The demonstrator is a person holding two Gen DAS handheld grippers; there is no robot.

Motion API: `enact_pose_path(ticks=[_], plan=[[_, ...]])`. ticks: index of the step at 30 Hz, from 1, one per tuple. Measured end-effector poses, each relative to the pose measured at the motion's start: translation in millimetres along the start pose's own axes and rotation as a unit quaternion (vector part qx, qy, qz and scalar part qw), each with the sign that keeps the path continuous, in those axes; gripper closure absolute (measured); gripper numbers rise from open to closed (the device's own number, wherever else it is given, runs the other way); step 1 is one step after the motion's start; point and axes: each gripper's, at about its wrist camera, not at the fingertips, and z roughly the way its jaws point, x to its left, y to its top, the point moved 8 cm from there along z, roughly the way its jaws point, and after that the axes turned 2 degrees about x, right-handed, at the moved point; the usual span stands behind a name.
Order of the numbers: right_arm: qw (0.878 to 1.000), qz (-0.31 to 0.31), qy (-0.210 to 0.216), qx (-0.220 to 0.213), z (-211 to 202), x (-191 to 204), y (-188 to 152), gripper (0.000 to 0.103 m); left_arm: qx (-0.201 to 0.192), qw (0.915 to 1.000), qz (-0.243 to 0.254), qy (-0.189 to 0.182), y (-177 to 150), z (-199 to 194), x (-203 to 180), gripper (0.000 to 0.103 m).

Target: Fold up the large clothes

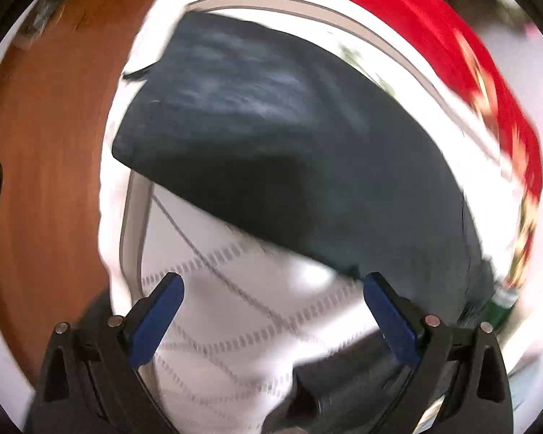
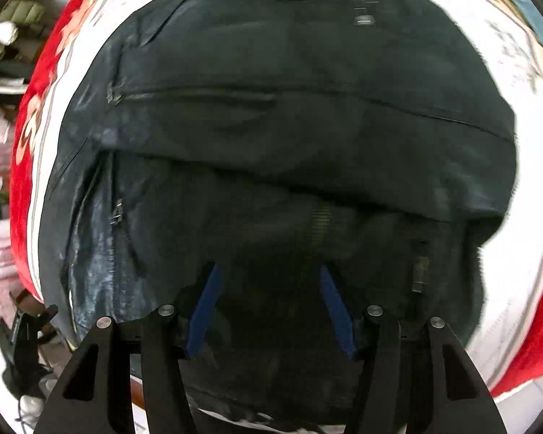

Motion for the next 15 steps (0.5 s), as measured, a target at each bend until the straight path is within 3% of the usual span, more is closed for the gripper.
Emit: enact_pose_path(ticks=[3,6,9,10,11,15], plan=[[1.0,-0.015,-0.006,0.001,12.1,19.4,-0.7,0.044,-0.029,0.9983,-0.044,-0.023,26.2,1.7,14.6,0.016],[1.0,-0.024,-0.013,0.001,20.7,31.4,-3.3,0.044,-0.075,0.9954,-0.054,-0.024,49.9,-5.7,17.4,0.033],[0.999,-0.029,-0.019,0.0,31.6,47.2,-1.1,0.044,-0.12,0.9919,-0.042,-0.01,59.7,-19.1,4.1,0.07],[0.999,-0.029,-0.024,-0.001,34.2,49.5,-2.2,0.044,-0.134,0.9905,-0.031,-0.003,65.9,-25.0,-0.2,0.088],[0.999,-0.028,-0.026,-0.004,36.7,52.6,-2.4,0.044,-0.145,0.9893,-0.015,0.0,70.9,-30.4,-7.0,0.094],[0.999,-0.022,-0.037,-0.017,19.6,32.1,-8.9,0.044,-0.198,0.9763,0.077,0.041,66.8,-59.1,-42.2,0.097]])
